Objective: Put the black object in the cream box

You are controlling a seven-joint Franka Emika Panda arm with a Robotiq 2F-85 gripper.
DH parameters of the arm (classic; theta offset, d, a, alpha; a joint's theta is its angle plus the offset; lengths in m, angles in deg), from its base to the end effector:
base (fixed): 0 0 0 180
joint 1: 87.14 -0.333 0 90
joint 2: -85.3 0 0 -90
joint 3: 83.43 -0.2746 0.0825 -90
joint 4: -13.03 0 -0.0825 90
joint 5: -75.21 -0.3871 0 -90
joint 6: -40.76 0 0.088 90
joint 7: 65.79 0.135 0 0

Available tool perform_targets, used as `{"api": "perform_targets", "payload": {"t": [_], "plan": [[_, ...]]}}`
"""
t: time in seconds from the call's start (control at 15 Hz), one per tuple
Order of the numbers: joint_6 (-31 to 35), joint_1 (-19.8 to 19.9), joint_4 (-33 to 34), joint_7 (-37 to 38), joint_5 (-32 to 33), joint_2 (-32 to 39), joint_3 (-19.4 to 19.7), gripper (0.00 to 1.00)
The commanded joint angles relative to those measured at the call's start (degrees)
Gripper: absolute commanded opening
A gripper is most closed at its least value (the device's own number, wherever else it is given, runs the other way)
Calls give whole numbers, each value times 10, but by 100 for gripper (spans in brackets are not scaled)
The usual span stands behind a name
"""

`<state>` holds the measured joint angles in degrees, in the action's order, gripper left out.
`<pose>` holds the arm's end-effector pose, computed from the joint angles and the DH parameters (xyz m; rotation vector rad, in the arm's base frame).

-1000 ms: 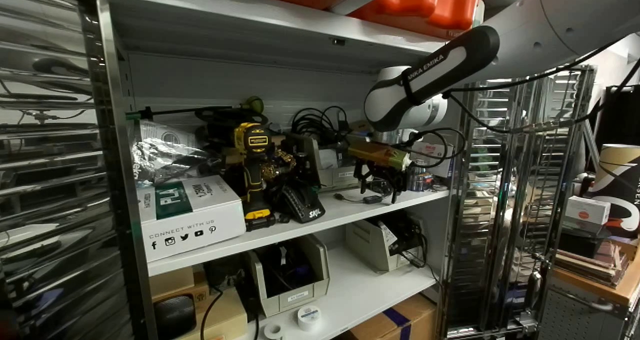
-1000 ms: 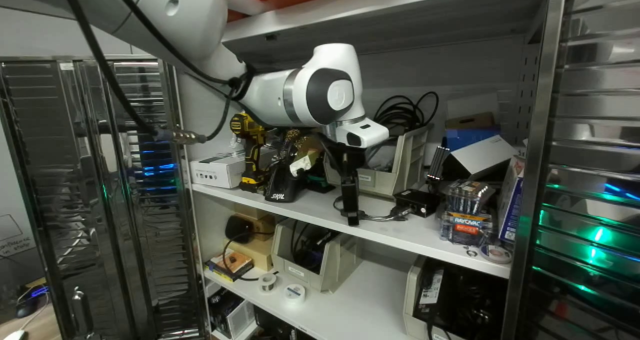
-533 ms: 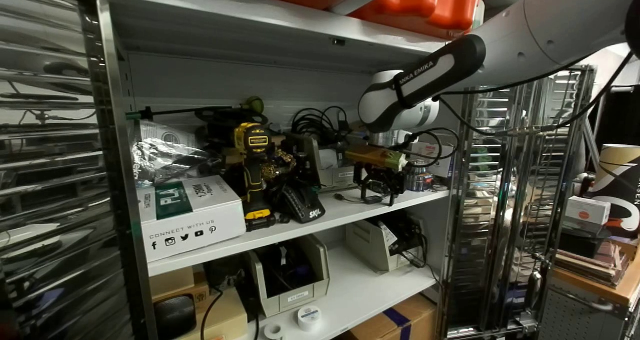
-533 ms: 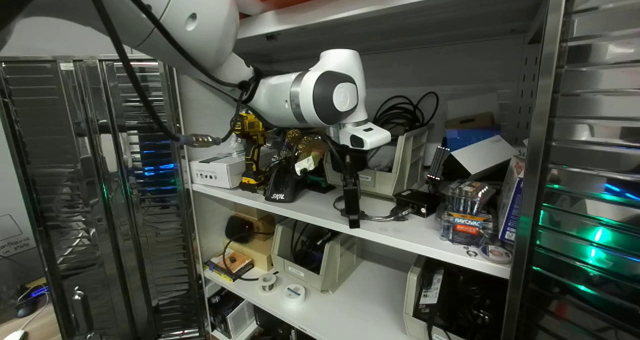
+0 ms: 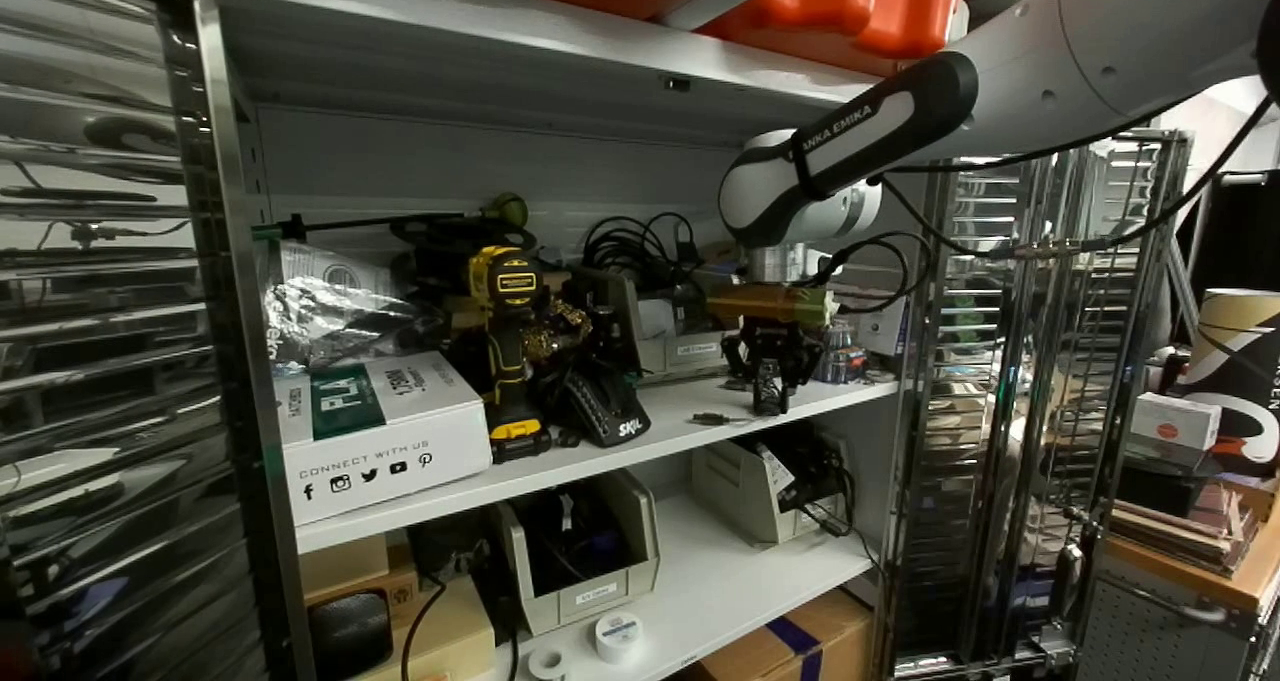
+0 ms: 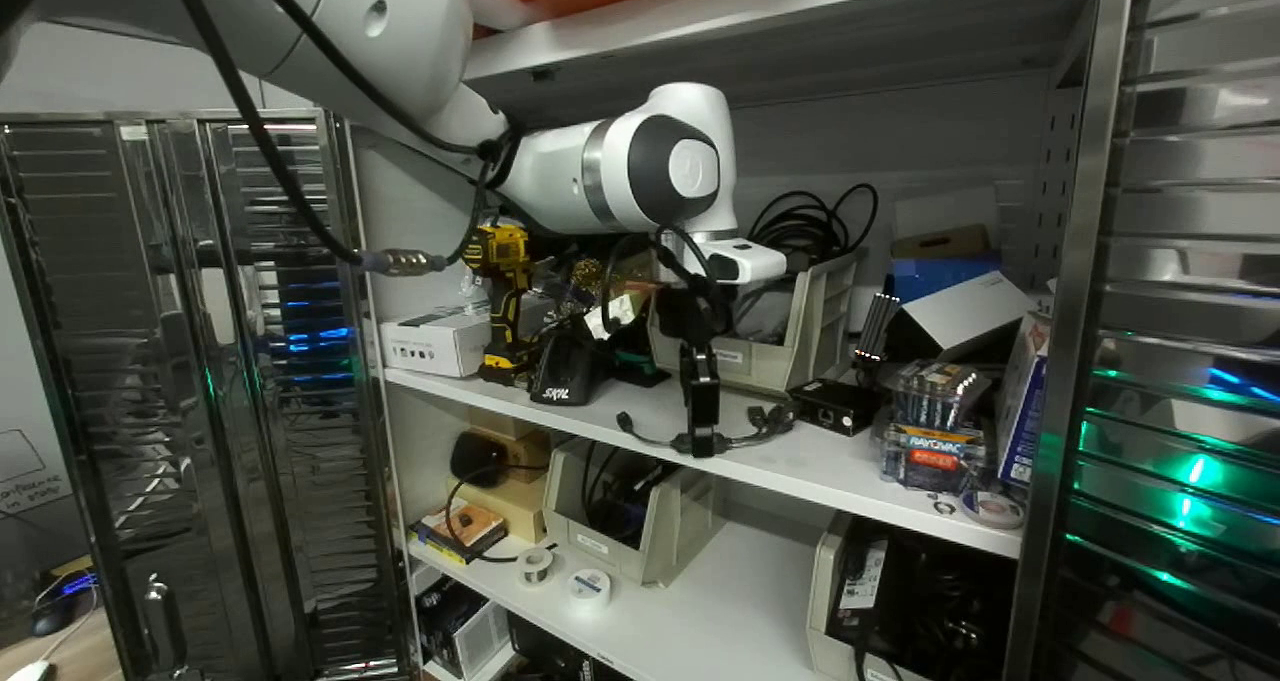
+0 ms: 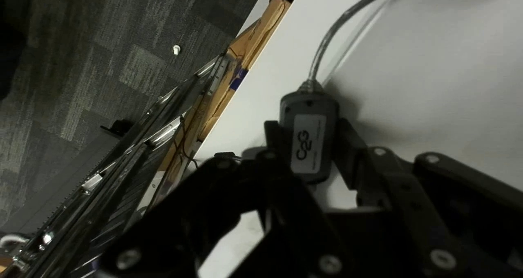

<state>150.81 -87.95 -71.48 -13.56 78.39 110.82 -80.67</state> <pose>0.6724 -0.0246 0.3558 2.7546 -1.3680 0.0487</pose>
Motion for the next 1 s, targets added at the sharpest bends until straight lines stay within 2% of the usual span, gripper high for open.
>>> {"api": "perform_targets", "payload": {"t": [0.0, 0.07, 0.33, 0.73, 0.93], "plan": [[-16, -6, -42, -31, 7, -42, 12, 13], [-8, -8, -59, -37, 16, -54, 15, 14], [41, -15, -196, -68, 66, -154, 13, 13], [253, -9, -379, -24, 131, -299, 0, 13], [380, 3, -462, 14, 160, -342, -11, 12]]}}
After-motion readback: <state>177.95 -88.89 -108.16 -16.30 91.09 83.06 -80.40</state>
